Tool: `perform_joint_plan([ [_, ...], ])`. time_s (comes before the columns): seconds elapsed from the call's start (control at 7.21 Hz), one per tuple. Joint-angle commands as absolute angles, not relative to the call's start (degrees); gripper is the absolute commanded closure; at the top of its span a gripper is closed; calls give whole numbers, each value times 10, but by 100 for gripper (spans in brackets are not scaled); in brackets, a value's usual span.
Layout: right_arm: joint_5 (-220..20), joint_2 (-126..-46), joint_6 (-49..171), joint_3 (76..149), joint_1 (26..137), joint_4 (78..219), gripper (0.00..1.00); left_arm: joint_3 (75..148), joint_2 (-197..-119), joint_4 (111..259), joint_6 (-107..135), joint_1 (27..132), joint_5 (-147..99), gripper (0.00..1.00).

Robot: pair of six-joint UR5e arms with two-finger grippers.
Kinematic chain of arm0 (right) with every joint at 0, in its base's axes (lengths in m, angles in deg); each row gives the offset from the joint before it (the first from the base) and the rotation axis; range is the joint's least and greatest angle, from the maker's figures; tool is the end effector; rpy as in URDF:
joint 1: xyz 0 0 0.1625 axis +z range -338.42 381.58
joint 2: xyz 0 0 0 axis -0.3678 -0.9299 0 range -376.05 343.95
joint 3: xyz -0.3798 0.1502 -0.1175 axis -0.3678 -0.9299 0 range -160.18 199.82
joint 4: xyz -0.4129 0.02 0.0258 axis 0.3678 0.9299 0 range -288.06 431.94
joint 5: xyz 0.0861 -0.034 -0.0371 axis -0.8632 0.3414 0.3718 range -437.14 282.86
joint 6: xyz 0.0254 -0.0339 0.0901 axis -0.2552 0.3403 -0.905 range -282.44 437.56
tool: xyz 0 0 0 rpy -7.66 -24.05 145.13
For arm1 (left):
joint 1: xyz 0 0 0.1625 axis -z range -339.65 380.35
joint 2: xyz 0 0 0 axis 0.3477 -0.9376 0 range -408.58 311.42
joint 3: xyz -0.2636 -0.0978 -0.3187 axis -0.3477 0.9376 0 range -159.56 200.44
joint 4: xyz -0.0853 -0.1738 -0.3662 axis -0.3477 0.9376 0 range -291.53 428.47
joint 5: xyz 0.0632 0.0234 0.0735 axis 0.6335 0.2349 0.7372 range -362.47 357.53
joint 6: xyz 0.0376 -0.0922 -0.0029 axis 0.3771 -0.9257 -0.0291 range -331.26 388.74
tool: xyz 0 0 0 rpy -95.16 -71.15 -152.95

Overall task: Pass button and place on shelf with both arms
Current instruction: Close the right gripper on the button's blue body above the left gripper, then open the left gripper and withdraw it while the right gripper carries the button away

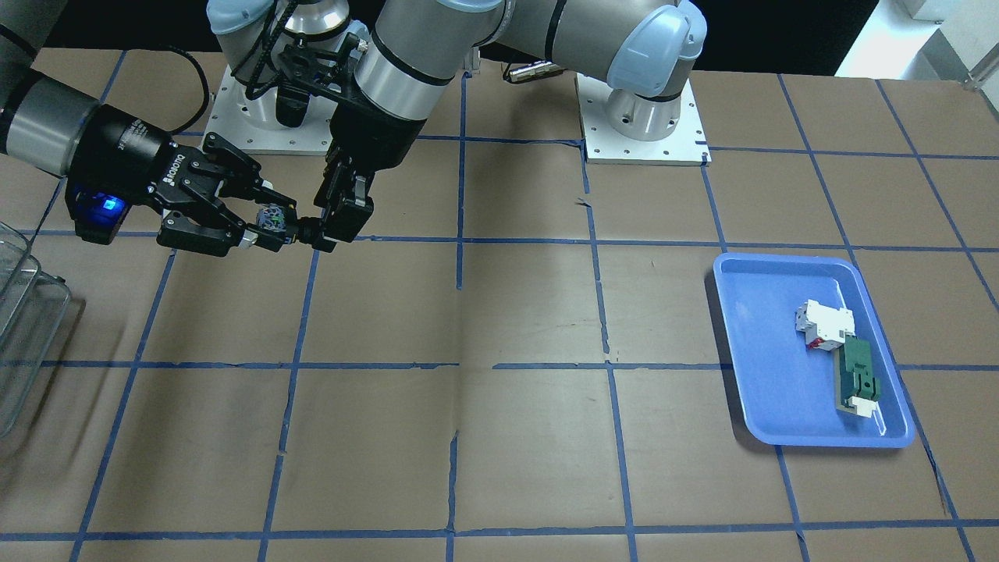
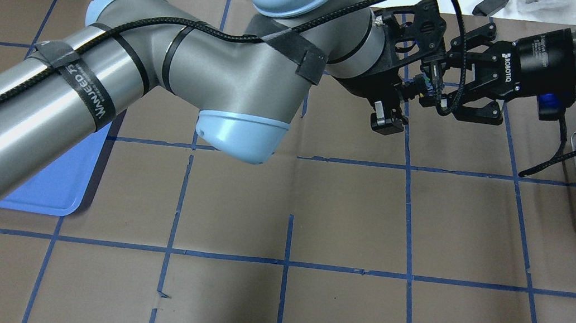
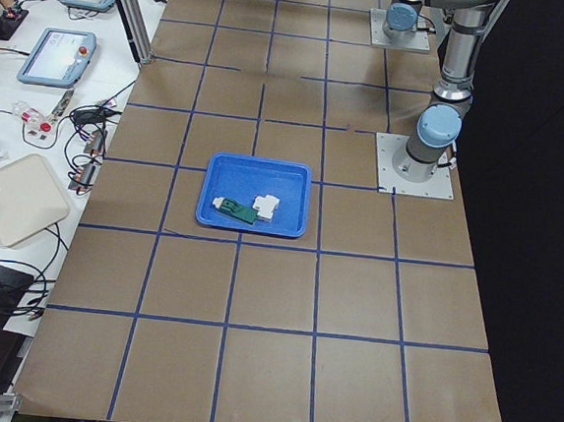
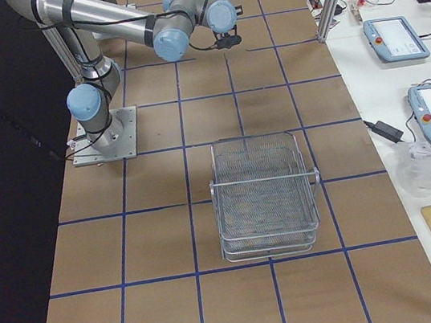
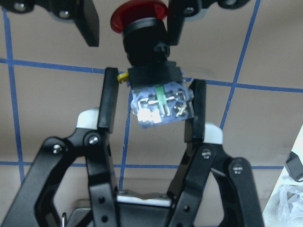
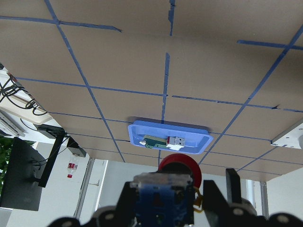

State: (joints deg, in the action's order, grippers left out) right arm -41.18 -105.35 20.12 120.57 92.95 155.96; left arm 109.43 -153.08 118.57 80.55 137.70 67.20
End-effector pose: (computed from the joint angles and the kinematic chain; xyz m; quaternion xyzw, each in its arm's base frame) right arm 0.0534 -0.5110 0.4240 0.5968 0.6511 0.2766 0.3787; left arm -0.4334 -0.4723 0.4432 -0.6417 -0.7129 0.2562 0.1203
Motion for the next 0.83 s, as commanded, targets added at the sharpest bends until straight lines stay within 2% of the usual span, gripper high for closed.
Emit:
perform_joint_plan([
  [0.0,-412,-1053,201,1204,929,1560,100,1098,-1529,1190,805,1376,675,0],
  [0.42,-372,-1053,254,1178,927,1561,100,1083,-1517,1257,795,1345,730,0],
  [0.69,-236,-1052,403,1148,925,1560,100,1080,-1517,1283,727,1278,734,0],
])
